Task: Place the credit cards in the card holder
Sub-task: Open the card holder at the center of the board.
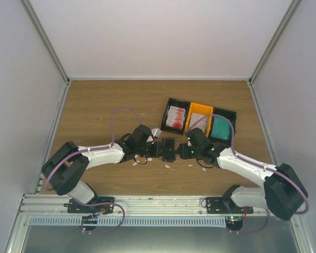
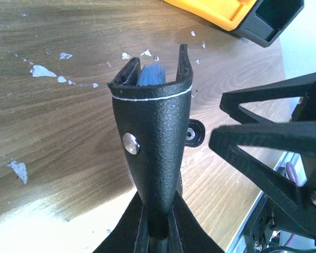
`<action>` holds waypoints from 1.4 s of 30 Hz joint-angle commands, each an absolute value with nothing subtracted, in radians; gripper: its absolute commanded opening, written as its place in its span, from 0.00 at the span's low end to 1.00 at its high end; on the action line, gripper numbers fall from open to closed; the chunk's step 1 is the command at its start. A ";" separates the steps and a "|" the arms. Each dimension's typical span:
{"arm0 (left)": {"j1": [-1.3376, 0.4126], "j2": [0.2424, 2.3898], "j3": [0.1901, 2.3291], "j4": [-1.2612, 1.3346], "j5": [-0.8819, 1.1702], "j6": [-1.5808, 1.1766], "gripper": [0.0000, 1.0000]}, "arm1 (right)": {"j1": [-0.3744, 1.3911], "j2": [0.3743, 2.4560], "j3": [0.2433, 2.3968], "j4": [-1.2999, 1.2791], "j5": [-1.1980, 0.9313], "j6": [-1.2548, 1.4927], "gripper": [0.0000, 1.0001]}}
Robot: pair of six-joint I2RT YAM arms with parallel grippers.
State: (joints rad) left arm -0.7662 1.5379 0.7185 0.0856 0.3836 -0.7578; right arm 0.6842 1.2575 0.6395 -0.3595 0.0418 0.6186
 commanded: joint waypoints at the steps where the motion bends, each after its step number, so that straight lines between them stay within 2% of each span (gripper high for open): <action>1: -0.770 1.528 0.755 0.108 0.382 -0.721 0.00 | 0.682 1.190 0.597 -0.273 -0.086 0.613 0.53; 6: -0.770 1.517 0.756 0.101 0.388 -0.714 0.00 | 0.683 1.238 0.604 -0.256 -0.090 0.629 0.43; 12: -0.770 1.508 0.739 0.120 0.402 -0.725 0.00 | 0.683 1.320 0.598 -0.245 -0.082 0.641 0.26; 18: -0.770 1.505 0.728 0.129 0.417 -0.728 0.00 | 0.683 1.354 0.577 -0.150 -0.103 0.619 0.22; 23: -0.770 1.495 0.716 0.125 0.407 -0.726 0.00 | 0.678 1.394 0.584 -0.097 -0.131 0.610 0.06; 25: -0.770 1.487 0.706 0.121 0.386 -0.719 0.08 | 0.680 1.386 0.583 -0.104 -0.129 0.615 0.01; 35: -0.767 1.475 0.644 0.071 0.239 -0.715 0.57 | 0.679 1.276 0.590 -0.220 -0.188 0.612 0.00; 42: -0.765 1.388 0.621 0.010 0.124 -0.734 0.81 | 0.680 1.227 0.632 -0.253 -0.269 0.612 0.00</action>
